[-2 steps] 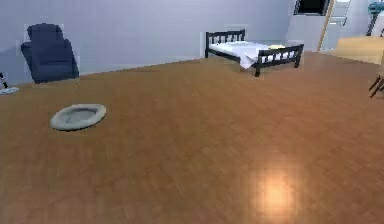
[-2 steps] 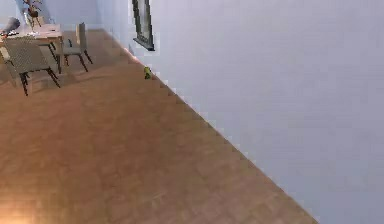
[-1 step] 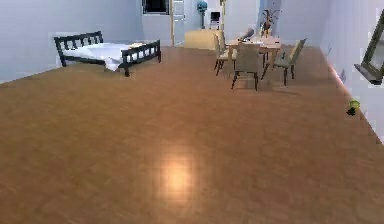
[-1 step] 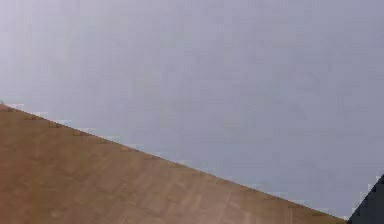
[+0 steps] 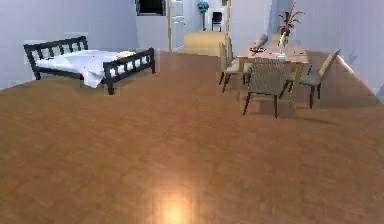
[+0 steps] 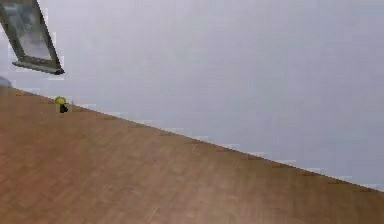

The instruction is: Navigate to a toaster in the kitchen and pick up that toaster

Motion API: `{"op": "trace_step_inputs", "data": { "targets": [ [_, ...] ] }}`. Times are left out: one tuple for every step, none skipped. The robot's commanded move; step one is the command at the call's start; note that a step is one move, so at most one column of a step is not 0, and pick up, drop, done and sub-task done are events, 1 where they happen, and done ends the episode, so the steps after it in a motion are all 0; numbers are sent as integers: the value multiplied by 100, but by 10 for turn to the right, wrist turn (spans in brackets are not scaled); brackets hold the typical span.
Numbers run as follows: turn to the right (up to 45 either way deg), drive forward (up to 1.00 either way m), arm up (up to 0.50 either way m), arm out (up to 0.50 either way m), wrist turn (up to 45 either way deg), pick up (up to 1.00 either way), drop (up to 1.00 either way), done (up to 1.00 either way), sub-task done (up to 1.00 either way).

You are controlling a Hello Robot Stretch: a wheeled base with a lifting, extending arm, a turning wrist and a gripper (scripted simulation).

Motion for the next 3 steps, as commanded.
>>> {"op": "trace_step_inputs", "data": {
  "targets": [
    [0,100,0,0,0,0,0,0,0],
    [0,100,0,0,0,0,0,0,0],
    [0,100,0,0,0,0,0,0,0]
  ]
}}
